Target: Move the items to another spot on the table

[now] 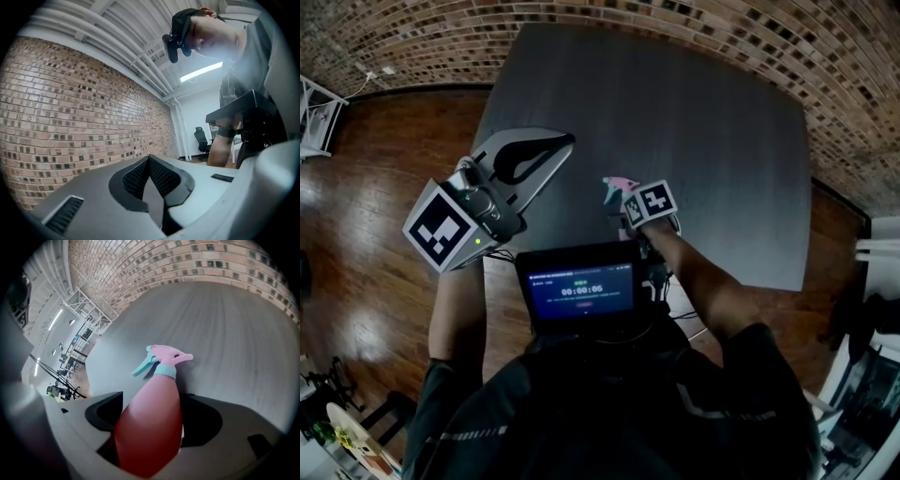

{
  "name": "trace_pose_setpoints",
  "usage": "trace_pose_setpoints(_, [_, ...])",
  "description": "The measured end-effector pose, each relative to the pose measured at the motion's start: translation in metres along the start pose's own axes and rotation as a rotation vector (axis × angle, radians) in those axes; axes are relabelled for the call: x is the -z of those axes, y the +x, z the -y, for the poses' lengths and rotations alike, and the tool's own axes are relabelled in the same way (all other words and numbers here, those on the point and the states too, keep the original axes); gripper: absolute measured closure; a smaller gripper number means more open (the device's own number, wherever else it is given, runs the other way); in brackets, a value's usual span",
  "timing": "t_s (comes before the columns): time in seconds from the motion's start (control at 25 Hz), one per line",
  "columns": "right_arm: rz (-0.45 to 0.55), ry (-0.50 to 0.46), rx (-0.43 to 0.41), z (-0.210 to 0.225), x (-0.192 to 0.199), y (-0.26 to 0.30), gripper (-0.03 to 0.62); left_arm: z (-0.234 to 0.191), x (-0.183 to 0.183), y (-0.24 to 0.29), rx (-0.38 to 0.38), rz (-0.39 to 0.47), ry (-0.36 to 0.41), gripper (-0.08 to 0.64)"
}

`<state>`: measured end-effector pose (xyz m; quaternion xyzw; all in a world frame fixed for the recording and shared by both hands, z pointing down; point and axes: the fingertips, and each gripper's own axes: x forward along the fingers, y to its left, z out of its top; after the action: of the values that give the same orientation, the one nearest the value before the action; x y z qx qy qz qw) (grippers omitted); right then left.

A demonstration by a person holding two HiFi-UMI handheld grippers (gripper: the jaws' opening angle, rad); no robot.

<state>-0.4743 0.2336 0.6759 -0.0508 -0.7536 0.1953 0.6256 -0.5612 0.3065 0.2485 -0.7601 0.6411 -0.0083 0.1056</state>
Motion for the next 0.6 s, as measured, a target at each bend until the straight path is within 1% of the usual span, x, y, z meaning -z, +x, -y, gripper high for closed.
trace_pose_setpoints(0.16, [0.022, 0.003, -0.008, -0.002, 0.003, -0.002, 0.209, 0.000, -0.001, 0.002, 0.024, 0.004, -0.002, 0.563])
trace_pose_setpoints(0.28, [0.069, 0.006, -0.012, -0.006, -0.001, -0.010, 0.209, -0.002, -0.004, 0.000, 0.035, 0.015, 0.000, 0.563])
trace_pose_setpoints(0.48, [0.211, 0.000, -0.032, -0.012, -0.018, -0.048, 0.210, 0.000, -0.010, 0.004, 0.058, 0.043, -0.003, 0.563])
trace_pose_setpoints(0.6, [0.311, -0.005, -0.021, -0.015, -0.022, -0.079, 0.210, 0.005, -0.013, 0.012, 0.100, 0.071, -0.012, 0.563])
